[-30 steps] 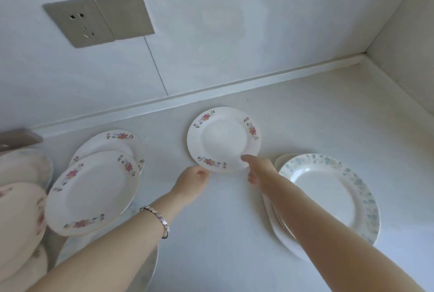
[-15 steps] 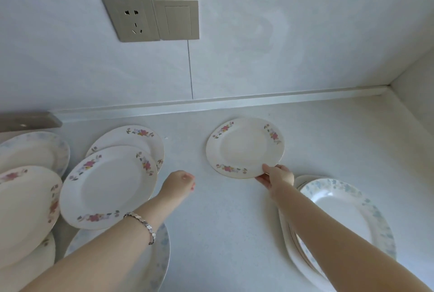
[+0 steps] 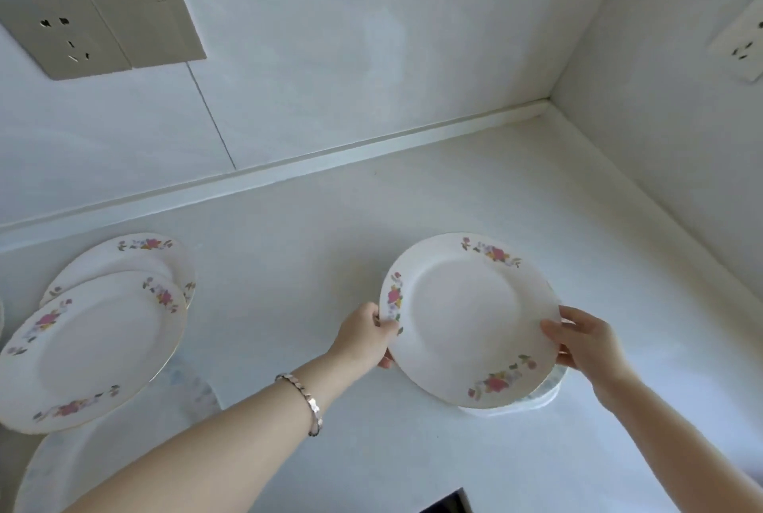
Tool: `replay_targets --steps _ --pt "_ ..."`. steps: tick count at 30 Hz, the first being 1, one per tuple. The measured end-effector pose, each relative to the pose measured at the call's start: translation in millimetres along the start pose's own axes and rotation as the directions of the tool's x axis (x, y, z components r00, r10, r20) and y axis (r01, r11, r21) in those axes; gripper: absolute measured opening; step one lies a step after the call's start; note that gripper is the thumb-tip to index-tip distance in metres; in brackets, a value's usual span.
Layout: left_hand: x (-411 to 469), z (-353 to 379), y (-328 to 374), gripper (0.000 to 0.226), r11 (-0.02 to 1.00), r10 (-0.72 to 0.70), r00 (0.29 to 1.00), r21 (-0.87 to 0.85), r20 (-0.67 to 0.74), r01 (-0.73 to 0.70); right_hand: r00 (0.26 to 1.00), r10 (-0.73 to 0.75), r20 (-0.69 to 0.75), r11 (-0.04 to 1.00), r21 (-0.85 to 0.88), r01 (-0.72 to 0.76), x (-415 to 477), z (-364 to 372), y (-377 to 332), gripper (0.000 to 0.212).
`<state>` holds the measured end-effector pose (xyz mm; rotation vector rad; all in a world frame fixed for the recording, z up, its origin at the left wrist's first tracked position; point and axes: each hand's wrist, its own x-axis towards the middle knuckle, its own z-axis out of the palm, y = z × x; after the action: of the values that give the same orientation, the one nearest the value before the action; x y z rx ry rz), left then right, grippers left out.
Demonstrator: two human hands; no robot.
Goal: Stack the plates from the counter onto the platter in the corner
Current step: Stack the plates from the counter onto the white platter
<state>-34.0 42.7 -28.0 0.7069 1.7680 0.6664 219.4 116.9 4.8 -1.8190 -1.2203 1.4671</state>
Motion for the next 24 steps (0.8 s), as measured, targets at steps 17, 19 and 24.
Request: replay_targets --steps 17,19,24 --pt "21 84 36 0.019 0.934 -0.084 0.996 0.347 -0.02 0.085 0.953 -0.222 -0.208 0.924 -0.356 0.138 40 -1 38 0.027" --pt "23 82 34 0.019 0.932 -0.077 0.996 0.352 -0.04 0.086 0.926 -0.252 -0.281 0.911 -0.391 0.129 42 -3 42 0.032" --pt "30 79 31 0.029 0.896 -0.015 0.995 0.44 -0.095 0.056 0.976 0.006 -0.22 0.914 -0.395 -0.095 55 -10 52 0.052"
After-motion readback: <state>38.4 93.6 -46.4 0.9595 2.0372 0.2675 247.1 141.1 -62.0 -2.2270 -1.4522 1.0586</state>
